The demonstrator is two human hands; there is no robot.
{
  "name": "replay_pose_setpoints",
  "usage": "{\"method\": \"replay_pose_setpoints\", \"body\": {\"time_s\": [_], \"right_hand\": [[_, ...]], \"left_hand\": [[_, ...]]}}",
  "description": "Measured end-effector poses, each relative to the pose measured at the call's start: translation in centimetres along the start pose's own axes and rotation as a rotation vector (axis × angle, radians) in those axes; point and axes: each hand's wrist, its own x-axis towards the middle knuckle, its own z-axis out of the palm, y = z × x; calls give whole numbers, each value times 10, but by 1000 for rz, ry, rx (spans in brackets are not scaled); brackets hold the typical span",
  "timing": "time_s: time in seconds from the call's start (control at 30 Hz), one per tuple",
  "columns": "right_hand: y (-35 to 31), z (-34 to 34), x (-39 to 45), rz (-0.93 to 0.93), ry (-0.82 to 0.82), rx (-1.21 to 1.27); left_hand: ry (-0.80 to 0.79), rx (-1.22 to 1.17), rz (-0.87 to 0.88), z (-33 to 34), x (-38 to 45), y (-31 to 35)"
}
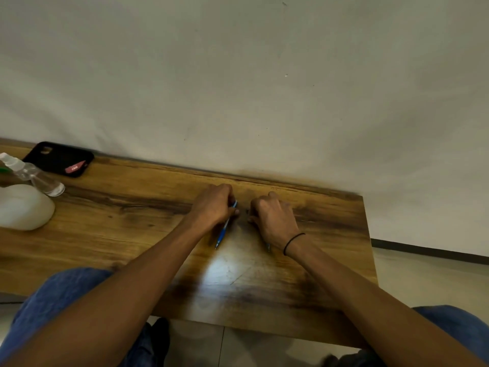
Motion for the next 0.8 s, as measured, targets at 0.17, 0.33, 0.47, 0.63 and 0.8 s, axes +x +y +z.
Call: {"method": "replay_pose_setpoints", "body": {"time_s": [0.17, 0.33, 0.47, 0.63, 0.8], "right_hand": [[3, -8, 1, 21, 8, 113], [26, -37, 2, 261, 130, 235], [49, -38, -14, 398, 109, 112], [48, -22, -20, 421, 29, 21], [48, -24, -18, 465, 7, 52]], "left_hand": [[34, -8, 16, 6, -3, -2], [51, -16, 28, 9, -4, 0], [47, 0, 30, 7, -4, 1], [112, 16, 36, -4, -6, 7], [147, 10, 51, -10, -11, 17]]}}
